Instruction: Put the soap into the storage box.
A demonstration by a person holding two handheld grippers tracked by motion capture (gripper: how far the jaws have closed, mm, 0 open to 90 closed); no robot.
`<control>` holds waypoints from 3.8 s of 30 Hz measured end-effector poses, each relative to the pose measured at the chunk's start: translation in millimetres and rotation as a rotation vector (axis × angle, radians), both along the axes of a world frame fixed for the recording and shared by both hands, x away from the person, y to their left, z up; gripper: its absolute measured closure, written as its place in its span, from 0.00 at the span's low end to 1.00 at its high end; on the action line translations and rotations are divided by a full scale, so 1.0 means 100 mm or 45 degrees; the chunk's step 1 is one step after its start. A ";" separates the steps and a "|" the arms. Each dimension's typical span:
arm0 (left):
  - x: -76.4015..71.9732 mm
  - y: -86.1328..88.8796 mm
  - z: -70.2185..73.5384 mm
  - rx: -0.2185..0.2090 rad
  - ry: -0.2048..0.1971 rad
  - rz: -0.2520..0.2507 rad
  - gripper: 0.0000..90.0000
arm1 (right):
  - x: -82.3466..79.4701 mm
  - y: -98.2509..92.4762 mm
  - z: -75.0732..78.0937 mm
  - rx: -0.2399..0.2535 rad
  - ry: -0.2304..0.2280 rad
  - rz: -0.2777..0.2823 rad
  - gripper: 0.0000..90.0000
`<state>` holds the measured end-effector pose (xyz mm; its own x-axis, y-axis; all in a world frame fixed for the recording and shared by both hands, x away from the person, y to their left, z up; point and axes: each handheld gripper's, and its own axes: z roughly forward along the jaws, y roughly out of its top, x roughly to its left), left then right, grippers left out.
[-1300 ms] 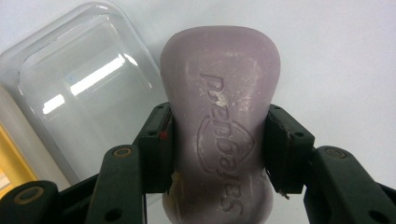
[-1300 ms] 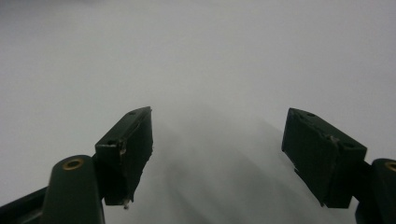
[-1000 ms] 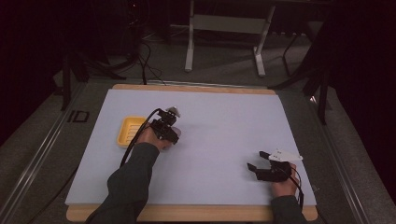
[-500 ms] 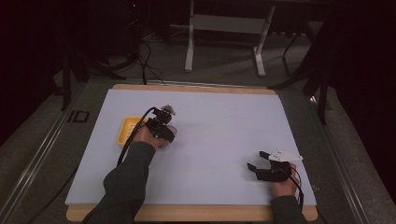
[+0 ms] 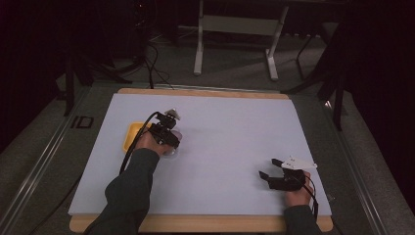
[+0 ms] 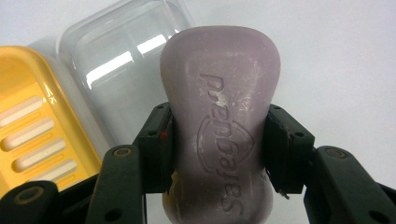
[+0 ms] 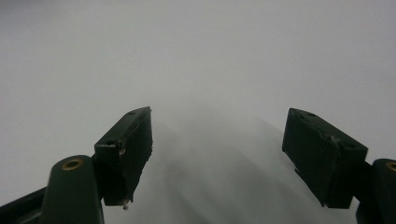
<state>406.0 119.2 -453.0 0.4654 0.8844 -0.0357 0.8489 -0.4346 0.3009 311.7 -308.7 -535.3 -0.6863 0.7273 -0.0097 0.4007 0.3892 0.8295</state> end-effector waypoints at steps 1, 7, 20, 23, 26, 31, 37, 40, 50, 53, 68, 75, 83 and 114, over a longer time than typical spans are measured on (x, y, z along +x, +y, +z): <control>0.00 0.01 0.00 -0.001 0.001 -0.002 0.56 | 0.00 0.00 0.00 0.000 0.000 0.000 0.27; 0.00 0.05 0.01 -0.009 -0.003 0.011 0.56 | 0.00 0.00 0.00 0.000 -0.001 0.000 0.27; 0.00 0.16 0.04 -0.016 -0.004 0.040 0.56 | 0.00 0.00 0.00 -0.001 -0.001 0.000 0.27; 0.00 0.18 0.04 -0.020 -0.008 0.048 0.56 | 0.00 0.00 0.00 0.001 0.000 -0.001 0.27; 0.00 0.21 0.05 -0.019 -0.010 0.055 0.56 | 0.00 0.00 0.00 0.000 0.000 -0.001 0.27; 0.00 0.24 0.06 -0.026 -0.011 0.069 0.56 | 0.00 0.00 0.00 0.000 -0.001 -0.001 0.27; 0.00 0.29 0.07 -0.034 -0.019 0.089 0.56 | 0.00 0.00 0.00 0.001 -0.001 -0.002 0.27; 0.00 0.31 0.07 -0.037 -0.021 0.097 0.56 | 0.00 0.00 0.00 0.003 -0.001 -0.002 0.27; 0.00 0.39 0.09 -0.048 -0.024 0.116 0.56 | 0.00 0.00 0.00 0.001 -0.001 -0.001 0.27; 0.01 0.42 0.09 -0.050 -0.032 0.134 0.56 | 0.00 0.00 0.00 0.001 -0.001 -0.002 0.27; 0.02 0.57 0.11 -0.064 -0.042 0.194 0.56 | 0.00 0.00 0.00 0.003 -0.001 -0.002 0.27; 0.02 0.60 0.12 -0.054 -0.066 0.223 0.56 | 0.00 0.00 0.00 0.008 0.001 -0.003 0.27; 0.03 0.63 0.13 -0.058 -0.068 0.250 0.56 | 0.00 -0.01 0.00 0.013 0.000 -0.004 0.27; 0.03 0.79 0.13 0.028 -0.114 0.352 0.56 | 0.00 -0.01 0.00 0.014 0.000 -0.003 0.27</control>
